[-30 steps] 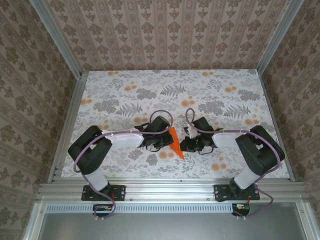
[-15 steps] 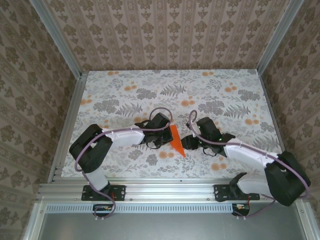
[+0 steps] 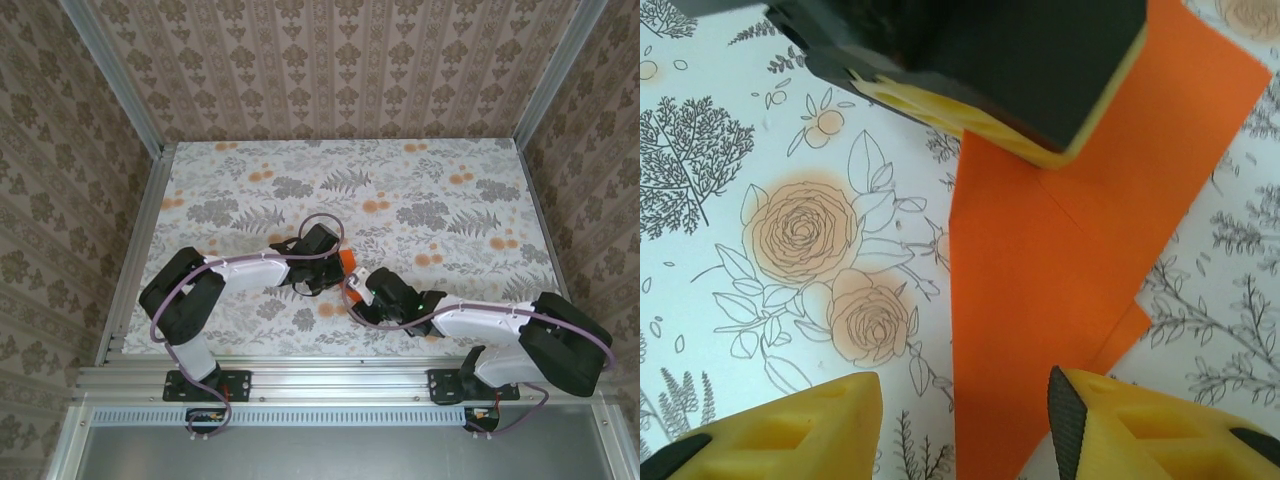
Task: Fold a paper plane with a square sheet of paper (pick it up from the middle)
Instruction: Fold the wing for the fifth time at the center of the table.
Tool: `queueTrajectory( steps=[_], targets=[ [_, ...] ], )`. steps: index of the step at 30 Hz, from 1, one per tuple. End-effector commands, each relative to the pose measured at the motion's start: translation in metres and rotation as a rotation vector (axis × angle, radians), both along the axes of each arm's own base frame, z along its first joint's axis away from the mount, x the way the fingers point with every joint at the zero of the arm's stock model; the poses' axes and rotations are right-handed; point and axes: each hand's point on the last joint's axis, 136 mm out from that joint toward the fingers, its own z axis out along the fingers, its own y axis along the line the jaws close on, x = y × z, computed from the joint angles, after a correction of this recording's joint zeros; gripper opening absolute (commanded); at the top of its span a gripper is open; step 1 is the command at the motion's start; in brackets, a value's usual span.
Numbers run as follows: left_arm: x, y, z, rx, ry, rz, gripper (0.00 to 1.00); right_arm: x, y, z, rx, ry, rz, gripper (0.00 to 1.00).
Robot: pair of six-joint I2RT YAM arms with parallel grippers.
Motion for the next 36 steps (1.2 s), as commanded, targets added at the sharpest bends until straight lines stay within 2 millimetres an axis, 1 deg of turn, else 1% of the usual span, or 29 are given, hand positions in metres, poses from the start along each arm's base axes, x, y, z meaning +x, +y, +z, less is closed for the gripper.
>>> queueTrajectory(
  steps=[1, 4, 8, 10, 11, 12, 17, 27, 32, 36],
  targets=[
    [0.003, -0.004, 0.0, -0.002, 0.022, 0.007, 0.0, 0.011, 0.007, 0.01, -0.031, -0.12, 0.036, 0.5],
    [0.003, -0.005, 0.0, -0.004, 0.025, 0.004, 0.0, 0.016, 0.006, 0.009, -0.055, -0.14, 0.023, 0.5],
    [0.002, -0.004, -0.002, 0.0, 0.027, 0.003, 0.0, 0.017, 0.008, 0.002, -0.08, -0.126, 0.026, 0.46],
    [0.002, -0.005, -0.001, -0.003, 0.025, 0.002, 0.0, 0.018, 0.011, 0.003, -0.084, -0.131, 0.027, 0.45],
    [0.002, -0.005, -0.001, -0.003, 0.026, 0.002, 0.0, 0.017, 0.011, -0.005, -0.109, -0.12, 0.034, 0.45],
    [0.002, -0.006, 0.0, -0.005, 0.024, -0.001, 0.0, 0.018, 0.011, -0.006, -0.116, -0.124, 0.032, 0.45],
    [0.001, -0.006, 0.0, -0.005, 0.024, -0.002, 0.0, 0.024, 0.012, -0.006, -0.136, -0.146, 0.02, 0.35],
    [0.001, -0.007, 0.002, -0.017, 0.022, -0.002, 0.0, 0.028, 0.009, 0.001, -0.122, -0.181, -0.018, 0.25],
    [0.002, -0.007, 0.005, -0.023, 0.011, -0.001, 0.0, 0.027, 0.003, 0.0, -0.111, -0.181, -0.044, 0.15],
    [0.003, -0.006, 0.007, -0.023, 0.003, 0.002, 0.0, 0.025, 0.004, -0.004, -0.085, -0.141, -0.059, 0.08]
  ],
)
